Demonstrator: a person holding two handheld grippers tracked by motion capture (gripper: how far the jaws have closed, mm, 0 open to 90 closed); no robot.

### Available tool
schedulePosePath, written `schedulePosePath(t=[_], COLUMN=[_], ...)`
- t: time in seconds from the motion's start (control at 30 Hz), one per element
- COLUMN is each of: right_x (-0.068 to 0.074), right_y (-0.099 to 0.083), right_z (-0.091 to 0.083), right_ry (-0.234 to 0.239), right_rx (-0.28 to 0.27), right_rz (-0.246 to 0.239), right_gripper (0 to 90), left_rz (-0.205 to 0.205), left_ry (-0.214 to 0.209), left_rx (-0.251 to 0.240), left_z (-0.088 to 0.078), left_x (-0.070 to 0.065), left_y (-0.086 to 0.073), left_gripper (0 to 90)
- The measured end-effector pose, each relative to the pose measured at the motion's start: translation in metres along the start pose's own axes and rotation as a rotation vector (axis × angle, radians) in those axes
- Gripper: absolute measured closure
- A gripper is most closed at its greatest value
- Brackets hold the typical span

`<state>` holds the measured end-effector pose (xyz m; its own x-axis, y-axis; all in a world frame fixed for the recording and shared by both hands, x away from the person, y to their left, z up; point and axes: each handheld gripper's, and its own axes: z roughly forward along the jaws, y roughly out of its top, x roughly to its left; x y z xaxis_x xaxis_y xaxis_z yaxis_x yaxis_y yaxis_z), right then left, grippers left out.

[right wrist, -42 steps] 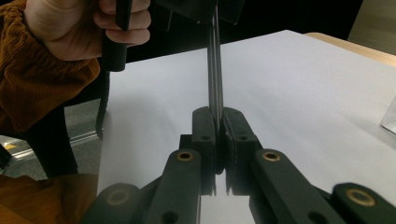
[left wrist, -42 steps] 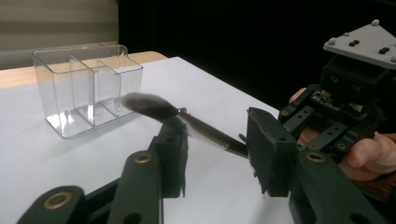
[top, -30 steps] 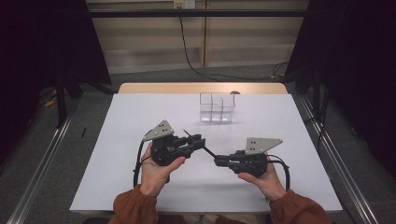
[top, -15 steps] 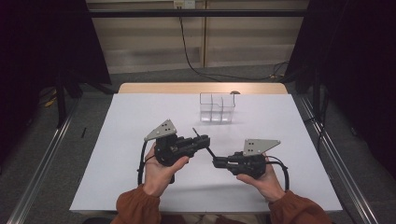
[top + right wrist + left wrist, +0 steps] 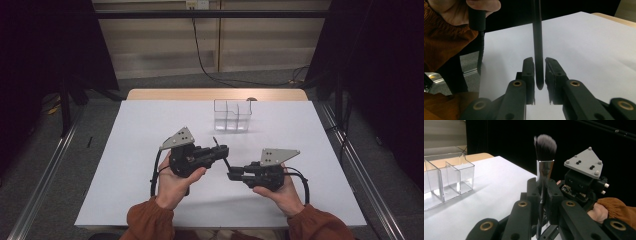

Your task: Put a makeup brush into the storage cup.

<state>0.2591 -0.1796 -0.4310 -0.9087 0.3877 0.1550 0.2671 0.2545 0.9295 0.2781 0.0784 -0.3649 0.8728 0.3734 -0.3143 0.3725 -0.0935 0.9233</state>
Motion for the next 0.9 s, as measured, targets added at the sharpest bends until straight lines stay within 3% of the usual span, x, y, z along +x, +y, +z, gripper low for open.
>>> schedulePosePath(t=[0.17,0.9], right_x=[0.0007,-0.0030], right_y=[-0.0001,0.0038], right_z=[0.0001,-0.0074], right_ry=[-0.005,-0.088], right_rx=[-0.004,-0.068], right_rz=[0.004,0.065], right_gripper=[69.7,12.6], left_rz=[0.008,0.011], left_ry=[0.006,0.052], left_rx=[0.019,0.065], left_z=[0.0003,-0.0069], left_x=[0.0009,0.0098], left_y=[-0.0007,-0.0063], left_gripper=[83.8,83.7])
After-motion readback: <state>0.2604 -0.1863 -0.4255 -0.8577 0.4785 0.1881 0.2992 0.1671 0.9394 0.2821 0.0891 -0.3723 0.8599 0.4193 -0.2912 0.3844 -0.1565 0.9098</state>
